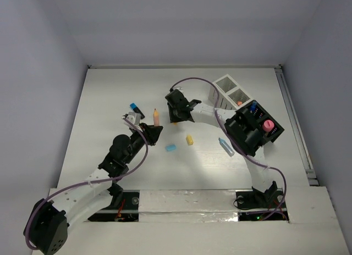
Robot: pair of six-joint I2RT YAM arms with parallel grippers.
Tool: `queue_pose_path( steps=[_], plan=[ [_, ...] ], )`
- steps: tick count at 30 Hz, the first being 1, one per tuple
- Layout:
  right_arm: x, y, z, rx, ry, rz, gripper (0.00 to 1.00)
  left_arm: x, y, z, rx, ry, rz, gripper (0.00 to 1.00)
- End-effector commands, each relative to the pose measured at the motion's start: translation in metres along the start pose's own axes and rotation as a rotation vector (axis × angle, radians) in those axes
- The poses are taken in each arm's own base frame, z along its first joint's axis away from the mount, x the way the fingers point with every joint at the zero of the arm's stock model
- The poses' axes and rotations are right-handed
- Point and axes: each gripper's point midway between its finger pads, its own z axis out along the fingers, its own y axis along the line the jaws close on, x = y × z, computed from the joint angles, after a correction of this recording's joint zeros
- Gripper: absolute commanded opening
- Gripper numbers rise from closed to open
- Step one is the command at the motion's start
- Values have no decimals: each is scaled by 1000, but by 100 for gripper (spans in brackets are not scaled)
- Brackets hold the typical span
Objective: Sort the stationery into containers
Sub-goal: Pick up the pen cap from the center of the board, then close the pen cap on the pen.
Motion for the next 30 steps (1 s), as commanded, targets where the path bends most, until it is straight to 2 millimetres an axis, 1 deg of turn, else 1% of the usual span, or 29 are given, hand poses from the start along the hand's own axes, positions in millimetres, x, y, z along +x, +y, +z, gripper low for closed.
queue_pose_path(
  steps=[1, 2, 3, 4, 5, 6, 7, 9, 10, 12, 13, 14, 16, 17, 19, 20, 25, 26, 29, 30],
  plan=[
    [-69, 19, -58, -104, -221, 70, 10, -18, -13, 4, 54, -56, 0, 0],
    [-79, 15, -78, -107, -264, 82, 10, -14, -14, 5, 60, -41, 0, 0],
    [-87, 14, -88, -113, -298, 91, 9, -15, -16, 6, 71, -42, 0, 0],
    [-100, 16, -101, -131, -354, 107, 9, -14, -17, 6, 77, -39, -1, 0],
    [-108, 13, -120, -142, -400, 120, 9, -10, -18, 7, 86, -28, -2, 0],
    [-115, 14, -130, -164, -437, 130, 9, -11, -22, 7, 109, -29, -6, 0],
    [-133, 20, -145, -214, -519, 155, 9, -9, -23, 8, 115, -24, -7, 0],
    [-137, 24, -164, -278, -568, 178, 9, -7, -29, 8, 151, -17, -10, 0],
    [-145, 28, -174, -316, -607, 198, 9, -5, -29, 8, 156, -12, -19, 0],
    [-147, 36, -188, -387, -623, 215, 9, -4, -33, 8, 176, -7, -22, 0],
    [-151, 42, -195, -431, -638, 240, 9, -4, -33, 8, 180, -3, -24, 0],
    [-150, 49, -201, -478, -630, 237, 8, -2, -33, 10, 180, 6, -25, 0],
    [-153, 57, -211, -536, -633, 254, 8, 0, -34, 11, 185, 13, -25, 0],
    [-151, 64, -215, -558, -632, 253, 8, 2, -34, 12, 185, 20, -24, 0],
    [-151, 65, -220, -579, -641, 261, 8, 2, -34, 12, 188, 24, -24, 0],
    [-149, 70, -223, -598, -636, 257, 8, 2, -34, 13, 188, 24, -24, 0],
    [-135, 80, -227, -645, -609, 246, 9, 2, -32, 12, 178, 20, -26, 0],
    [-132, 80, -224, -643, -601, 246, 8, 4, -32, 13, 177, 25, -28, 0],
    [-123, 88, -225, -662, -582, 239, 8, 6, -28, 16, 155, 36, -31, 0],
    [-121, 88, -224, -660, -578, 239, 8, 7, -26, 17, 146, 40, -32, 0]
  ],
)
